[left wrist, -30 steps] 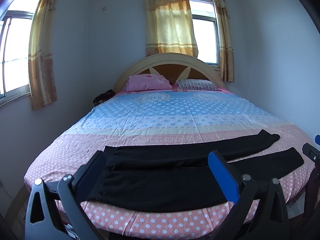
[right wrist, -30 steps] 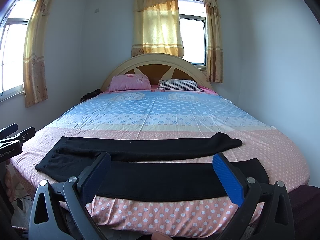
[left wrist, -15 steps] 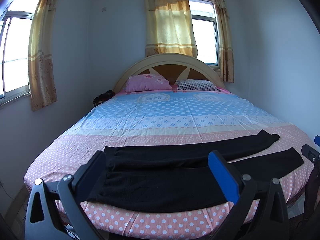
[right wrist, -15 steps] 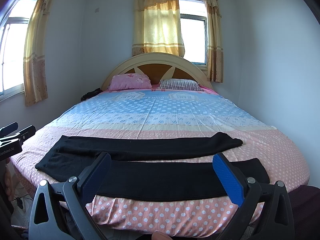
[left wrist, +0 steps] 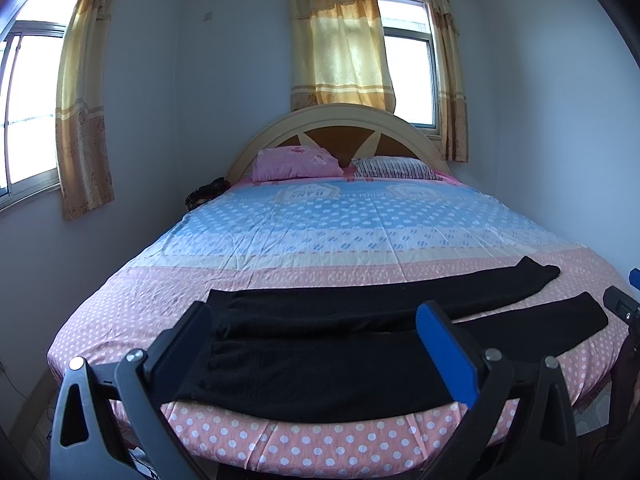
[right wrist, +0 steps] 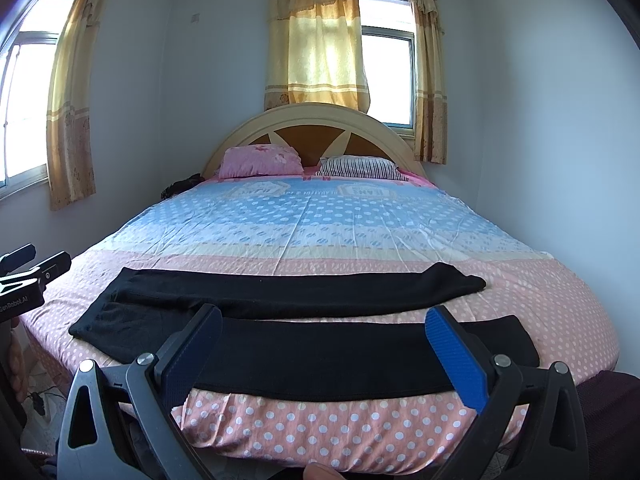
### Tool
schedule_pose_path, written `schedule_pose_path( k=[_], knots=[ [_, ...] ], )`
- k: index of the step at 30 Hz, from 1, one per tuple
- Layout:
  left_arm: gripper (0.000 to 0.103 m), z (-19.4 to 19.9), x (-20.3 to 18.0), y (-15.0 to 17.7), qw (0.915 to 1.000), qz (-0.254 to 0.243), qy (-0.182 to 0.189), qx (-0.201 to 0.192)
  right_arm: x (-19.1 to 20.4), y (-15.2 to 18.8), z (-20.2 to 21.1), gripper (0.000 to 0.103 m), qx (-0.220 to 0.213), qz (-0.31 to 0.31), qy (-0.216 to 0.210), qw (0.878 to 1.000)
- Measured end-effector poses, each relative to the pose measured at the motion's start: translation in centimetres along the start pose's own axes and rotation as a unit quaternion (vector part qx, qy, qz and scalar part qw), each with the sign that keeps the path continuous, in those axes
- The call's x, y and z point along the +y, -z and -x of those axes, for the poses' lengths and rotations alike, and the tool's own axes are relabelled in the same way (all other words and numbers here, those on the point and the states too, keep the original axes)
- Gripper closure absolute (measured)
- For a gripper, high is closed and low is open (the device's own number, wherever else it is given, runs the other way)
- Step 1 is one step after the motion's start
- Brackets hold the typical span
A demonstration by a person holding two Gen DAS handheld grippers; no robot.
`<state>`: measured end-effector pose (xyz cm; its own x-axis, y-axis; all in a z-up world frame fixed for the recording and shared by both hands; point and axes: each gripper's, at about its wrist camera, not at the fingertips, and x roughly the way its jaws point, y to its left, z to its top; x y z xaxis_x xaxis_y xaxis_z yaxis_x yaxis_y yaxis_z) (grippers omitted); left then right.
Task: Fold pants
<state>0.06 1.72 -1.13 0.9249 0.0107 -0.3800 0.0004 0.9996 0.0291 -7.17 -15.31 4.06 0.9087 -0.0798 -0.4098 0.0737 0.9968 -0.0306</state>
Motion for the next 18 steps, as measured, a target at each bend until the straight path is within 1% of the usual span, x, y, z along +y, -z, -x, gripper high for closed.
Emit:
schedule_pose_path(
  k=[10, 14, 18],
  knots=[
    [0.000, -1.0, 0.5, 0.4, 0.9999, 0.003, 0.000, 0.012, 0.6, 0.7, -0.7, 0.001, 0.008, 0.013, -0.010, 1.000],
    [0.000, -1.8, 0.8, 0.7, 0.9998, 0.006, 0.001, 0.019, 0.9, 1.0, -1.8, 0.001, 0.017, 0.020, -0.006, 1.000],
    [0.000, -3.2, 0.8, 1.0, 0.9996, -0.001, 0.003, 0.028, 0.6, 1.6, -3.4, 0.001, 0.028, 0.026, -0.001, 0.999]
  ],
)
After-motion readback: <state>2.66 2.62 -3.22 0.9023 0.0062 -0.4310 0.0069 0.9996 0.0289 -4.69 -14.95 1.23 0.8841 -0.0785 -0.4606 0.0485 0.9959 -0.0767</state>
